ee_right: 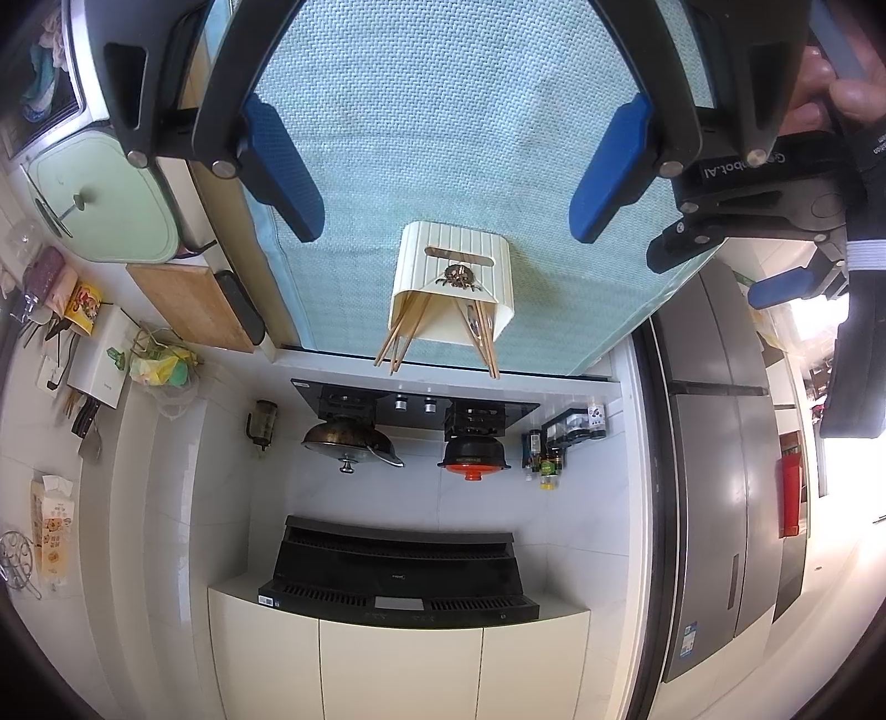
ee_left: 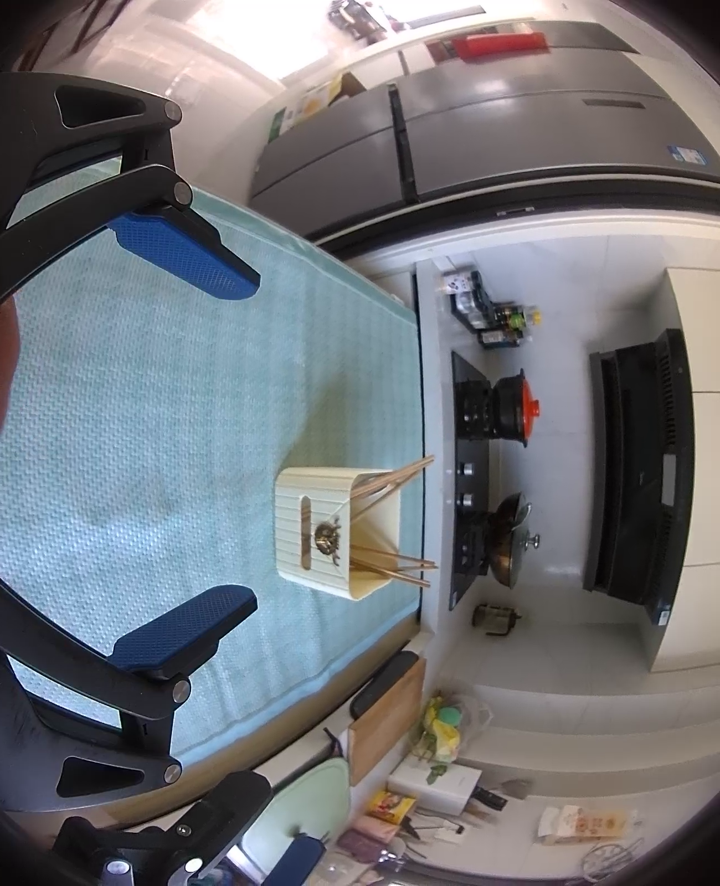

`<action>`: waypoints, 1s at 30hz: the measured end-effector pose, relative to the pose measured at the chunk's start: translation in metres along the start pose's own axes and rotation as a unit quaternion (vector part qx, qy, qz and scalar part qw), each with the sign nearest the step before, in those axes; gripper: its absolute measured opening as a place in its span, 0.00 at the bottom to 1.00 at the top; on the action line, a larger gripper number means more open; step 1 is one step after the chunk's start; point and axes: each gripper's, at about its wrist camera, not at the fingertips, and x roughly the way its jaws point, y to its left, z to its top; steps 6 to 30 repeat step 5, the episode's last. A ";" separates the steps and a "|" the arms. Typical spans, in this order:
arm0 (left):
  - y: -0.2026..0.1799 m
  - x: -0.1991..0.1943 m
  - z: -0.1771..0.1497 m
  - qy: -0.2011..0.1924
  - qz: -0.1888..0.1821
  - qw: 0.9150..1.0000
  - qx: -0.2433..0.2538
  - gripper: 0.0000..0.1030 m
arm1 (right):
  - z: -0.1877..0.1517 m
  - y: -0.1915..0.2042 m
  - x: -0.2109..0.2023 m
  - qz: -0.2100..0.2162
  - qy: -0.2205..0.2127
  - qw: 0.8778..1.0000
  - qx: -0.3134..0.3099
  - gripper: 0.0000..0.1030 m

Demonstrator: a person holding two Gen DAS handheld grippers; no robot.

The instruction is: Organize utensils

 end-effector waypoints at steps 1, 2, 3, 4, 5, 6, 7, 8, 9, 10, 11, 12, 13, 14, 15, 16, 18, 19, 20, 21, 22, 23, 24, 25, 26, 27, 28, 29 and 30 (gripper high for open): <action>0.000 -0.001 -0.001 -0.001 -0.002 1.000 -0.001 1.00 | 0.000 -0.001 0.000 0.000 0.001 1.000 0.000 0.89; 0.000 -0.002 -0.001 -0.004 -0.003 1.000 -0.002 1.00 | -0.001 0.000 0.000 0.000 0.002 1.000 0.000 0.89; 0.000 -0.002 -0.002 -0.005 0.000 1.000 -0.001 1.00 | -0.001 0.000 0.001 0.000 0.003 1.000 0.001 0.89; 0.000 -0.003 -0.002 -0.005 0.002 1.000 -0.002 1.00 | -0.001 -0.001 0.001 0.001 0.003 1.000 0.001 0.89; 0.000 -0.003 -0.001 -0.006 0.002 1.000 -0.001 1.00 | -0.001 -0.001 0.001 0.000 0.004 1.000 0.002 0.89; 0.000 -0.003 -0.001 -0.006 0.002 1.000 -0.001 1.00 | -0.001 -0.001 0.001 0.000 0.004 1.000 0.002 0.89; 0.000 -0.003 -0.001 -0.006 0.002 1.000 -0.001 1.00 | -0.001 -0.001 0.001 0.000 0.004 1.000 0.002 0.89; 0.000 -0.003 -0.001 -0.006 0.002 1.000 -0.001 1.00 | -0.001 -0.001 0.001 0.000 0.004 1.000 0.002 0.89; 0.000 -0.003 -0.001 -0.006 0.002 1.000 -0.001 1.00 | -0.001 -0.001 0.001 0.000 0.004 1.000 0.002 0.89; 0.000 -0.003 -0.001 -0.006 0.002 1.000 -0.001 1.00 | -0.001 -0.001 0.001 0.000 0.004 1.000 0.002 0.89; 0.000 -0.003 -0.001 -0.006 0.002 1.000 -0.001 1.00 | -0.001 -0.001 0.001 0.000 0.004 1.000 0.002 0.89; 0.000 -0.003 -0.001 -0.006 0.002 1.000 -0.001 1.00 | -0.001 -0.001 0.001 0.000 0.004 1.000 0.002 0.89; 0.000 -0.003 -0.001 -0.006 0.002 1.000 -0.001 1.00 | -0.001 -0.001 0.001 0.000 0.004 1.000 0.002 0.89; 0.000 -0.003 -0.001 -0.006 0.002 1.000 -0.001 1.00 | -0.001 -0.001 0.001 0.000 0.004 1.000 0.002 0.89; 0.000 -0.003 -0.001 -0.006 0.002 1.000 -0.001 1.00 | -0.001 -0.001 0.001 0.000 0.004 1.000 0.002 0.89; 0.000 -0.003 -0.001 -0.006 0.002 1.000 -0.001 1.00 | -0.001 -0.001 0.001 0.000 0.004 1.000 0.002 0.89; 0.000 -0.003 -0.001 -0.006 0.002 1.000 -0.001 1.00 | -0.001 -0.001 0.001 0.000 0.004 1.000 0.002 0.89; 0.000 -0.003 -0.001 -0.006 0.002 1.000 -0.001 1.00 | -0.001 -0.001 0.001 0.000 0.004 1.000 0.002 0.89; 0.000 -0.003 -0.001 -0.006 0.002 1.000 -0.001 1.00 | -0.001 -0.001 0.001 0.000 0.004 1.000 0.002 0.89; 0.000 -0.003 -0.001 -0.006 0.002 1.000 -0.001 1.00 | -0.001 -0.001 0.001 0.000 0.004 1.000 0.002 0.89; 0.000 -0.003 -0.001 -0.006 0.002 1.000 -0.001 1.00 | -0.001 -0.001 0.001 0.000 0.004 1.000 0.002 0.89; 0.000 -0.003 -0.001 -0.006 0.002 1.000 -0.001 1.00 | -0.001 -0.001 0.001 0.000 0.004 1.000 0.002 0.89; 0.000 -0.003 -0.001 -0.006 0.002 1.000 -0.001 1.00 | -0.001 -0.001 0.001 0.000 0.004 1.000 0.002 0.89; 0.000 -0.003 -0.001 -0.006 0.002 1.000 -0.001 1.00 | -0.001 -0.001 0.001 0.000 0.004 1.000 0.002 0.89; 0.000 -0.003 -0.001 -0.006 0.002 1.000 -0.001 1.00 | -0.001 -0.001 0.001 0.000 0.004 1.000 0.002 0.89; 0.000 -0.003 -0.001 -0.006 0.002 1.000 -0.001 1.00 | -0.001 -0.001 0.001 0.000 0.004 1.000 0.002 0.89; 0.000 -0.003 -0.001 -0.006 0.002 1.000 -0.001 1.00 | -0.001 -0.001 0.001 0.000 0.004 1.000 0.002 0.89; 0.000 -0.003 -0.001 -0.006 0.002 1.000 -0.001 1.00 | -0.001 -0.001 0.001 0.000 0.004 1.000 0.002 0.89; 0.000 -0.003 -0.001 -0.006 0.002 1.000 -0.001 1.00 | -0.001 -0.001 0.001 0.000 0.004 1.000 0.002 0.89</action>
